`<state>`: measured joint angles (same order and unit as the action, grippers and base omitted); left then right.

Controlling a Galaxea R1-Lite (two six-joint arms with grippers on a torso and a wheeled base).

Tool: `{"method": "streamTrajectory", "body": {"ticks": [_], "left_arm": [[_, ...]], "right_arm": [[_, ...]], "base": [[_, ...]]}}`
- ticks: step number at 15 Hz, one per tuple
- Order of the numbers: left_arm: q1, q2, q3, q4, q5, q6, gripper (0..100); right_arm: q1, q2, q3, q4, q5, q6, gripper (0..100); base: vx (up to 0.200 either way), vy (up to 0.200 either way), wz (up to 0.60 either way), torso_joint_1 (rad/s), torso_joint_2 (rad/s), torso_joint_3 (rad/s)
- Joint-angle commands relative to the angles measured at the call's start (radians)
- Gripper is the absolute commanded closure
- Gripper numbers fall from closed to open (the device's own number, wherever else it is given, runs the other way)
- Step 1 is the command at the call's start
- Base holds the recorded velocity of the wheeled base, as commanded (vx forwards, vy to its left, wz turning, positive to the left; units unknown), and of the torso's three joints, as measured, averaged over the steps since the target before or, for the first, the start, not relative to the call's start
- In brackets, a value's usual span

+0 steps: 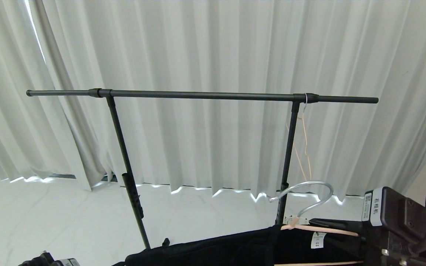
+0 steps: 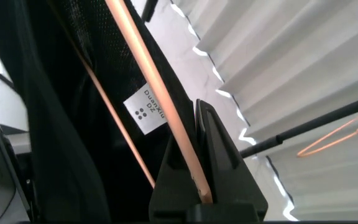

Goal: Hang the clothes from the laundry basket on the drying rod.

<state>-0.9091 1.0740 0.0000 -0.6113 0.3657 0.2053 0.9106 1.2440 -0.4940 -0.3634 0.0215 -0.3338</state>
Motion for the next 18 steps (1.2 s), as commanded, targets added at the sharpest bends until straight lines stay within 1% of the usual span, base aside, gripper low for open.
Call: {"method": "streamTrajectory", "body": {"ticks": [1, 3, 6, 8, 9, 11, 12, 13, 15, 16, 17, 18], "left_arm": [[-0.001, 0.003, 0.000, 0.004, -0.002, -0.001, 100], [0.018, -0.006, 0.000, 0.056, 0.013, -0.003, 100], [0.118, -0.051, 0.000, 0.171, 0.094, -0.004, 100], [0.150, -0.111, 0.000, 0.228, 0.096, -0.003, 100], [0.147, -0.146, 0.000, 0.252, 0.093, -0.001, 100], [0.119, -0.215, 0.000, 0.254, 0.059, 0.003, 100], [0.119, -0.249, 0.000, 0.255, 0.035, 0.006, 100], [0.119, -0.252, 0.000, 0.255, 0.024, 0.006, 0], [0.116, -0.253, 0.000, 0.254, 0.021, 0.009, 0], [0.095, -0.258, -0.014, 0.254, -0.005, 0.014, 0], [0.059, -0.264, -0.037, 0.252, -0.062, 0.013, 0], [0.049, -0.263, -0.052, 0.252, -0.114, 0.014, 0]], "right_arm": [[0.005, 0.000, 0.003, 0.000, -0.002, -0.001, 100], [0.004, -0.014, 0.006, 0.000, -0.003, 0.001, 100], [-0.009, -0.049, 0.035, 0.000, -0.008, 0.004, 100], [-0.012, -0.063, 0.045, 0.001, -0.008, 0.007, 100], [-0.012, -0.063, 0.043, 0.001, -0.009, 0.012, 100], [-0.013, -0.057, 0.040, 0.000, -0.009, 0.012, 100], [-0.013, -0.055, 0.038, 0.000, -0.009, 0.013, 100], [-0.013, -0.054, 0.038, 0.000, -0.009, 0.016, 100], [-0.013, -0.054, 0.034, 0.000, -0.008, 0.018, 100], [-0.013, -0.054, 0.026, 0.000, -0.008, 0.018, 100], [-0.013, -0.052, 0.020, 0.000, -0.006, 0.018, 100], [-0.013, -0.048, 0.015, 0.000, -0.005, 0.016, 100]], "base": [[0.000, 0.000, 0.00, 0.000, 0.00, 0.000], [0.000, 0.000, 0.00, 0.000, 0.00, 0.000], [0.000, 0.000, 0.00, 0.000, 0.00, 0.000], [0.000, 0.000, 0.00, 0.000, 0.00, 0.000], [0.000, 0.000, 0.00, 0.000, 0.00, 0.000], [0.000, 0.000, 0.00, 0.000, 0.00, 0.000], [0.000, 0.000, 0.00, 0.000, 0.00, 0.000], [0.000, 0.000, 0.00, 0.000, 0.00, 0.000], [0.000, 0.000, 0.00, 0.000, 0.00, 0.000], [0.000, 0.000, 0.00, 0.000, 0.00, 0.000], [0.000, 0.000, 0.00, 0.000, 0.00, 0.000], [0.000, 0.000, 0.00, 0.000, 0.00, 0.000]]}}
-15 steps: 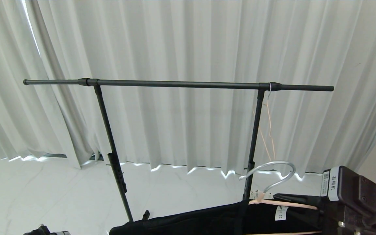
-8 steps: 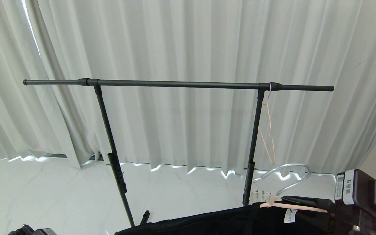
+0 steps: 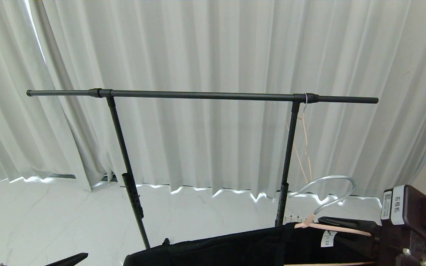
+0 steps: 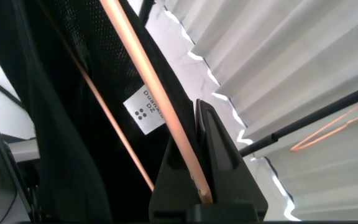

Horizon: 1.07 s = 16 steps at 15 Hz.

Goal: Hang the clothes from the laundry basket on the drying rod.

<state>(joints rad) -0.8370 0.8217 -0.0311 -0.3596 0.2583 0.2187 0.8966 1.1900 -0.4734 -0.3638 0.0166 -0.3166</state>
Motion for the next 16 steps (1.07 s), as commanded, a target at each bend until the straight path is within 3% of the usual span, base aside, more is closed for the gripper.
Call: {"method": "streamTrajectory", "body": {"ticks": [1, 8, 9, 12, 16], "left_arm": [[-0.024, 0.008, -0.030, 0.001, -0.076, 0.002, 0], [0.006, 0.136, -0.041, 0.001, -0.094, -0.007, 0], [0.018, 0.136, -0.039, 0.001, -0.094, -0.007, 100], [0.108, 0.131, -0.032, 0.001, -0.093, -0.007, 100], [0.406, 0.136, -0.004, 0.001, -0.059, 0.013, 100]], "right_arm": [[0.002, 0.007, -0.014, 0.000, 0.002, -0.001, 100], [0.059, 0.013, -0.065, 0.000, 0.003, -0.006, 100], [0.059, 0.014, -0.063, 0.000, 0.003, -0.006, 100], [0.047, 0.011, -0.048, 0.002, -0.004, -0.001, 100], [-0.044, 0.010, -0.022, 0.002, -0.021, -0.001, 100]], "base": [[0.000, 0.000, 0.00, 0.000, 0.00, 0.000], [0.000, 0.000, 0.00, 0.000, 0.00, 0.000], [0.000, 0.000, 0.00, 0.000, 0.00, 0.000], [0.000, 0.000, 0.00, 0.000, 0.00, 0.000], [0.000, 0.000, 0.00, 0.000, 0.00, 0.000]]}}
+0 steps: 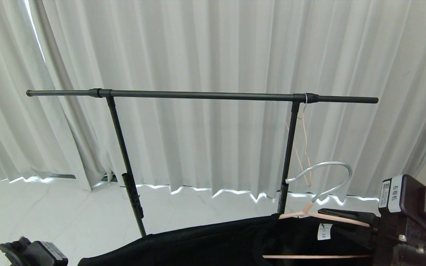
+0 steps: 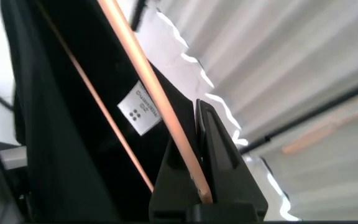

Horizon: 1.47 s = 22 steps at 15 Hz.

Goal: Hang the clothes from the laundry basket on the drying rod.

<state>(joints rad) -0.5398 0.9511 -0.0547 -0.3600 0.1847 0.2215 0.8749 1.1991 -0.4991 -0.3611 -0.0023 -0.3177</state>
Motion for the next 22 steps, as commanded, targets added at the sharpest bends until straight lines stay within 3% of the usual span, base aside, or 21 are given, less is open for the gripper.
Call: {"method": "streamTrajectory", "body": {"ticks": [1, 5, 7, 8, 10, 12, 17, 19, 22], "left_arm": [[0.129, 0.000, 0.033, 0.001, 0.019, 0.019, 100], [0.119, -0.009, 0.036, 0.000, 0.018, 0.121, 100], [0.095, -0.015, 0.032, 0.000, 0.016, 0.131, 100], [0.084, -0.017, 0.029, 0.000, 0.016, 0.130, 0], [0.073, -0.041, -0.002, -0.004, 0.006, 0.122, 0], [0.058, -0.052, -0.080, -0.004, -0.080, 0.075, 0], [0.052, -0.038, -0.151, -0.004, -0.085, 0.055, 0], [0.014, -0.018, -0.205, -0.004, -0.085, 0.055, 0], [0.007, 0.106, -0.315, -0.005, -0.083, 0.053, 0]], "right_arm": [[-0.033, 0.000, 0.004, -0.002, -0.005, 0.000, 100], [-0.043, 0.005, 0.001, -0.002, -0.008, 0.002, 100], [-0.043, 0.005, 0.001, -0.002, -0.008, 0.002, 100], [-0.043, 0.005, 0.001, -0.002, -0.008, 0.002, 100], [-0.056, 0.005, 0.001, -0.002, -0.013, 0.002, 100], [-0.108, 0.005, 0.002, -0.001, -0.056, 0.002, 100], [-0.298, -0.004, 0.008, 0.005, -0.076, 0.002, 100], [-0.370, -0.007, 0.014, 0.007, -0.079, 0.002, 100], [-0.421, -0.010, 0.014, 0.057, -0.191, 0.000, 100]], "base": [[0.000, 0.000, 0.00, 0.000, 0.00, 0.000], [0.000, 0.000, 0.00, 0.000, 0.00, 0.000], [0.000, 0.000, 0.00, 0.000, 0.00, 0.000], [0.000, 0.000, 0.00, 0.000, 0.00, 0.000], [0.000, 0.000, 0.00, 0.000, 0.00, 0.000], [0.000, 0.000, 0.00, 0.000, 0.00, 0.000], [0.000, 0.000, 0.00, 0.000, 0.00, 0.000], [0.000, 0.000, 0.00, 0.000, 0.00, 0.000], [0.000, 0.000, 0.00, 0.000, 0.00, 0.000]]}}
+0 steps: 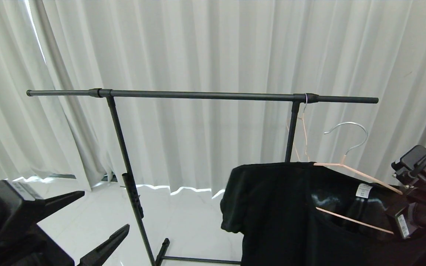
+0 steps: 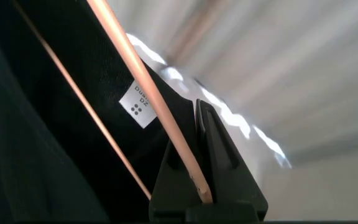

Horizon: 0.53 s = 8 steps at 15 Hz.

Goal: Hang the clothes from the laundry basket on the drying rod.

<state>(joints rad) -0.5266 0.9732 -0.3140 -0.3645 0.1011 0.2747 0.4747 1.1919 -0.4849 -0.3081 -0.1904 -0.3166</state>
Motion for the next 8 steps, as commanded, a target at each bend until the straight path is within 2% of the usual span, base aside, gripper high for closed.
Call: {"method": "streamTrajectory", "body": {"ticks": [1, 3, 4, 6, 8], "left_arm": [[-0.006, 0.116, -0.071, -0.008, 0.000, 0.003, 0], [-0.024, 0.197, -0.069, -0.070, 0.016, 0.009, 0], [-0.049, 0.222, -0.069, -0.093, 0.049, 0.012, 0], [-0.084, 0.251, -0.071, -0.114, 0.124, 0.011, 0], [-0.092, 0.254, -0.071, -0.114, 0.134, 0.009, 0]], "right_arm": [[-0.024, -0.008, 0.000, 0.021, -0.034, -0.001, 100], [-0.028, -0.017, 0.000, 0.063, -0.116, 0.001, 100], [-0.034, -0.020, 0.002, 0.076, -0.135, 0.001, 100], [-0.041, -0.025, 0.012, 0.084, -0.139, 0.001, 100], [-0.041, -0.025, 0.019, 0.084, -0.139, -0.001, 100]], "base": [[0.000, 0.000, 0.00, 0.000, 0.00, 0.000], [0.000, 0.000, 0.00, 0.000, 0.00, 0.000], [0.000, 0.000, 0.00, 0.000, 0.00, 0.000], [0.000, 0.000, 0.00, 0.000, 0.00, 0.000], [0.000, 0.000, 0.00, 0.000, 0.00, 0.000]]}}
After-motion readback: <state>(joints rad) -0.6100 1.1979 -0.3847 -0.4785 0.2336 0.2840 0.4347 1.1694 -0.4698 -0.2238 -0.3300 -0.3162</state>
